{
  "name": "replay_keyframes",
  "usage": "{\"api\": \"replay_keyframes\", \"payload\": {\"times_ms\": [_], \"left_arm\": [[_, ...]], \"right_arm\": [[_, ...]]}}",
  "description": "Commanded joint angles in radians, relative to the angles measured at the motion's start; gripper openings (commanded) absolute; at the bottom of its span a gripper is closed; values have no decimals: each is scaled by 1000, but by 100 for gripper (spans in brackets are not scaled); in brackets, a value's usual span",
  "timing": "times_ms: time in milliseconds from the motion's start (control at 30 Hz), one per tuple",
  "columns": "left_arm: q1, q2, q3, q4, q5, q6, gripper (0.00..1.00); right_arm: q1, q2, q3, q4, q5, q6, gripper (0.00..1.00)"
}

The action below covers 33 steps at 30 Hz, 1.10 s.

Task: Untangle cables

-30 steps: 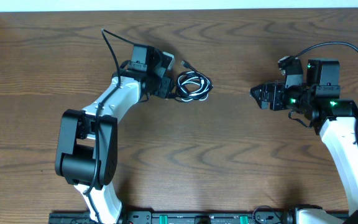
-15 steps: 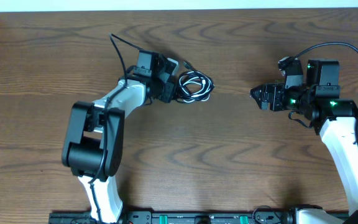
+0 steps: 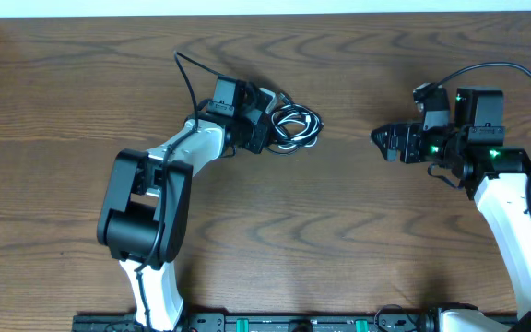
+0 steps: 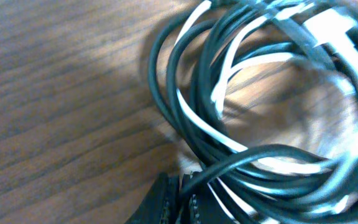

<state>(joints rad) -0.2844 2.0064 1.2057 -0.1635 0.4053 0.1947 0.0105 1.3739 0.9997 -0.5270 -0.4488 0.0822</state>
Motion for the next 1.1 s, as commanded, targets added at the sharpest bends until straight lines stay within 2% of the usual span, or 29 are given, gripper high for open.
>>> {"api": "replay_keyframes", "payload": {"times_ms": [0,100,167,367,600,733,967,1067], "left_arm": [[2,-168,32,14,107,-201,7],[2,-278,32,43,224,-354,7],[2,-344,32,60,287,-400,7],[2,-458,32,41,322,-437,7],[2,-463,32,-15,373,-445,7],[2,-463,32,-18,373,-517,7],[2,-463,32,-18,379,-719,7],[3,-463,32,2,446,-774,7]], "right_arm": [[9,3,19,65,-38,74,85],[34,3,19,154,-71,121,84],[62,3,19,209,-82,136,82],[152,3,19,311,-82,151,80],[241,3,19,362,-81,158,77],[261,3,19,362,-81,156,77],[303,4,19,359,-85,8,86],[333,17,19,359,-80,-81,87]]}}
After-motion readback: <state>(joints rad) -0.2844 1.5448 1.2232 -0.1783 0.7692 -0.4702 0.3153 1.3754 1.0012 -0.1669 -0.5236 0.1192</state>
